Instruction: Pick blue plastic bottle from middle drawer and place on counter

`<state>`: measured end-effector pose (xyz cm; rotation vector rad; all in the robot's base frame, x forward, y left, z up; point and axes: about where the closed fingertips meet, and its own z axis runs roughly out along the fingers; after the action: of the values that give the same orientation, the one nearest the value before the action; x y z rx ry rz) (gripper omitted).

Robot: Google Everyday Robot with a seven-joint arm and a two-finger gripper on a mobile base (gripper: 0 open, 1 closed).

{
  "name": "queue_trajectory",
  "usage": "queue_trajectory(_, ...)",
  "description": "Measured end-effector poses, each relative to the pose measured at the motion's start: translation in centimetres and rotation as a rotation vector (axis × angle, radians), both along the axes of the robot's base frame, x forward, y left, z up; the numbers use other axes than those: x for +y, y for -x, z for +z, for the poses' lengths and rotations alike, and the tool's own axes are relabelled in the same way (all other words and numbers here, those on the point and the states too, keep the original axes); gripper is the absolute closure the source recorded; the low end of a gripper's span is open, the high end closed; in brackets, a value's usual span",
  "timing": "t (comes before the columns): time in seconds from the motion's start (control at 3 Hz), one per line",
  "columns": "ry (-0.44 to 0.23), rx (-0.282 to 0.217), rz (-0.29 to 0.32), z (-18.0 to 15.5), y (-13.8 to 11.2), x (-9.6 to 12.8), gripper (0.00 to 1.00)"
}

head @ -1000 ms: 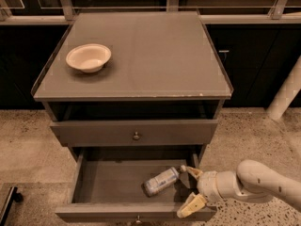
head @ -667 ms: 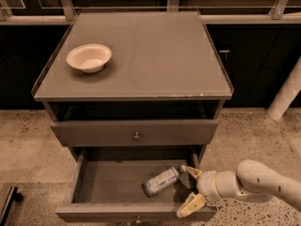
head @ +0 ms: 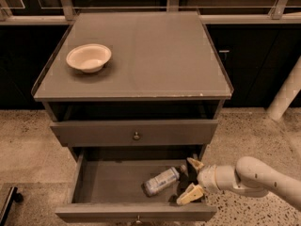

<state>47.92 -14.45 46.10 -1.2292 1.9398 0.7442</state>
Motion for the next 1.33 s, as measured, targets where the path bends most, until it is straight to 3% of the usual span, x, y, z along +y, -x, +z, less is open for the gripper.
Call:
queue_trajectory(0.67, -0.019, -0.023, -0.024, -2.2, -3.5, 0.5, 0.0)
queue_trajectory(1.33, -0.004, -0.036, 0.028, -4.0, -6.4, 3.0, 0.0)
